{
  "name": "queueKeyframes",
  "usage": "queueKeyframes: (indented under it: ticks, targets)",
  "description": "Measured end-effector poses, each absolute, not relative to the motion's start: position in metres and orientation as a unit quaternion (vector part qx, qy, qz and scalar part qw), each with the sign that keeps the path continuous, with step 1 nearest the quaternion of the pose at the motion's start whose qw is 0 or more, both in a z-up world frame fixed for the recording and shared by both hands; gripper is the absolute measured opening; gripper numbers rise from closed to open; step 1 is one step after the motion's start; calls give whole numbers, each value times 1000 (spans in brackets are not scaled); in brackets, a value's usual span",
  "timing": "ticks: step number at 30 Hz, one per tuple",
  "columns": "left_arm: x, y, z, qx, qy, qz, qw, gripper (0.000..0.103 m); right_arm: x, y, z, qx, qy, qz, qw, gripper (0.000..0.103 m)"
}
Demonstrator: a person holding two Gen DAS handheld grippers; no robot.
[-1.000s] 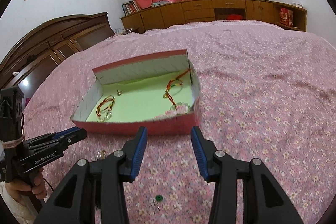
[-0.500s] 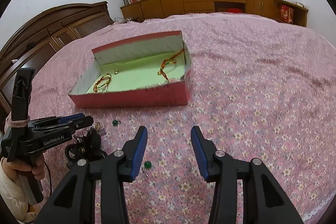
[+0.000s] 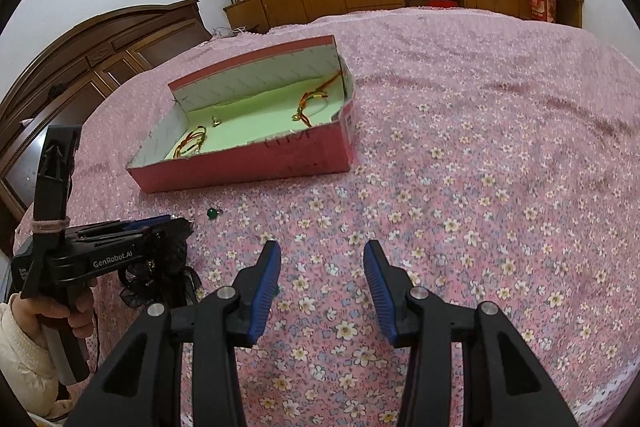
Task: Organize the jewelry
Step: 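Grasp a silver pearl earring with the left tool while the right tool grasps a green bead earring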
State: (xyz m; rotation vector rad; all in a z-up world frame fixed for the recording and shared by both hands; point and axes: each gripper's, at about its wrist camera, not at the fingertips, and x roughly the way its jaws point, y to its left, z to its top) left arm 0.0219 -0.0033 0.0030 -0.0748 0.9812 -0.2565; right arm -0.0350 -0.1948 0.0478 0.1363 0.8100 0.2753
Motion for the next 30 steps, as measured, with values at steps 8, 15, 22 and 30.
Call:
queueKeyframes:
  ticks: [8, 15, 22, 30]
  targets:
    - [23, -14, 4, -34, 460, -138, 876, 2, -36, -194, 46, 69, 397, 135, 905, 46]
    - [13, -1, 15, -46, 448, -130, 883, 2, -37, -190, 48, 65, 397, 138, 905, 46]
    - [9, 11, 23, -55, 437, -116, 890, 2, -38, -180, 44, 67, 409, 152, 897, 46]
    - [5, 21, 25, -68, 430, -116, 893, 2, -32, -165, 26, 80, 444, 175, 875, 32]
